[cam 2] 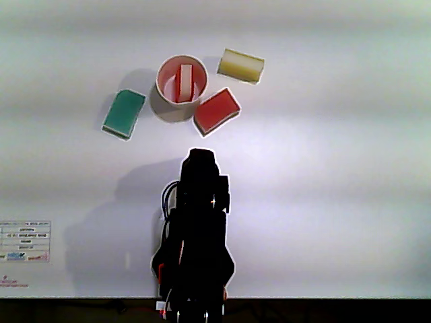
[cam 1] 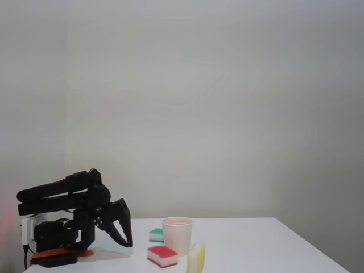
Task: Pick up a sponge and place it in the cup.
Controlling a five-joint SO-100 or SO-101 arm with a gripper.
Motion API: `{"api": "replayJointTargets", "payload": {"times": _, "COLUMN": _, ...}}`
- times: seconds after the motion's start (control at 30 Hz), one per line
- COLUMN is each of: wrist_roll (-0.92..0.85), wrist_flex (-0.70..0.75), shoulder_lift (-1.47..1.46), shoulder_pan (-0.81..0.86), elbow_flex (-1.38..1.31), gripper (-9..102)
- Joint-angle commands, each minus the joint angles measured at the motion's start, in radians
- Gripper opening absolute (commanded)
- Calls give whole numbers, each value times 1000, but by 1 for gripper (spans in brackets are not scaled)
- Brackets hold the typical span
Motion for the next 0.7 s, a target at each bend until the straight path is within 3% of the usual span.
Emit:
{"api": "replayJointTargets", "payload": {"times": 0.0, "wrist_roll": 3, "wrist_flex": 63, "shoulder_lift": 17, "shoulder_pan": 2, "elbow_flex": -8, "gripper": 0}}
{"api": "replayJointTargets", "payload": {"times": 0.2, "wrist_roll": -8, "wrist_flex": 176, "shoulder_lift": 18, "shoulder_pan": 15, "elbow_flex": -8, "gripper": 0}}
{"api": "replayJointTargets", "payload": {"times": 0.67, "wrist_roll": -11, "wrist_flex": 178, "shoulder_lift": 18, "shoulder_pan": 17, "elbow_flex": -8, "gripper": 0}}
